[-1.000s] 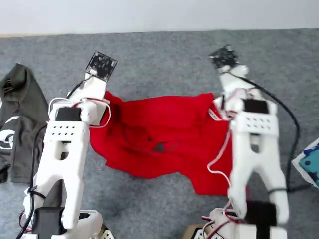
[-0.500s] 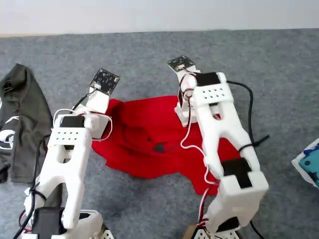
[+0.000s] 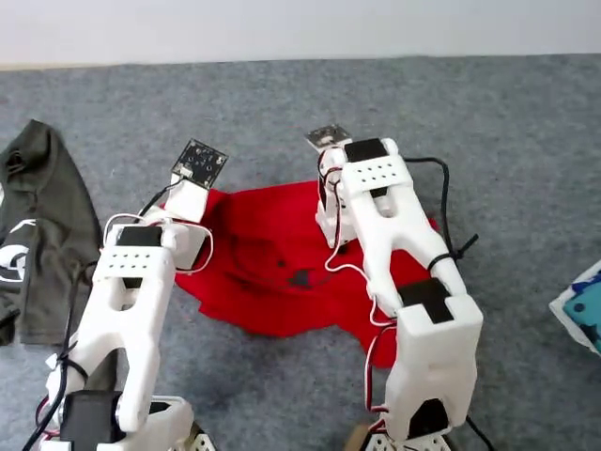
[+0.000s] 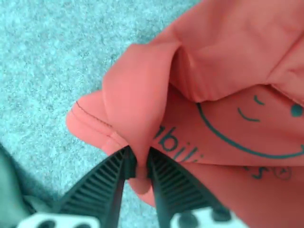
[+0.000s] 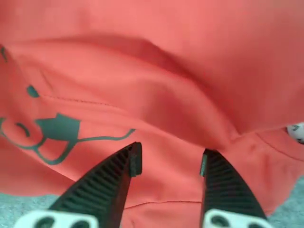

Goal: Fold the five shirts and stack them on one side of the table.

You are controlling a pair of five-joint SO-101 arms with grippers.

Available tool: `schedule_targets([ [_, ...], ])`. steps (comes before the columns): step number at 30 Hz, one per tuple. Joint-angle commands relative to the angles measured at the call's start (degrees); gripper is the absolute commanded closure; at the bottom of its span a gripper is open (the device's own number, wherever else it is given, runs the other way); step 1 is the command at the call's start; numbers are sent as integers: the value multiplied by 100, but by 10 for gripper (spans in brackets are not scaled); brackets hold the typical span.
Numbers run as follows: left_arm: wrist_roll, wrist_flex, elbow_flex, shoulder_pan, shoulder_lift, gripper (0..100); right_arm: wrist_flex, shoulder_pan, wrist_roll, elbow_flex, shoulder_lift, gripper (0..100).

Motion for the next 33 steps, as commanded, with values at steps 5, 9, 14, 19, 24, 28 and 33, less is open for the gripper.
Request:
schedule_targets([
  [5, 35, -123, -40, 35, -35, 997, 48, 312, -53, -325, 242, 789],
  [9, 35, -132, -31, 44, -35, 997, -136, 435, -26, -334, 330, 789],
  [14, 44, -378, 57, 44, -35, 997, -391, 198, -26, -343, 444, 790],
  [19, 44, -475, 215, 44, -35, 997, -418, -101, -44, -343, 470, 790],
  [24, 44, -475, 251, 44, -35, 997, -418, -215, -44, -448, 488, 790],
  [28, 44, -475, 251, 44, -35, 997, -567, -215, -35, -466, 505, 790],
  [33, 44, -475, 251, 44, -35, 997, -593, -198, 9, -501, 840, 830],
])
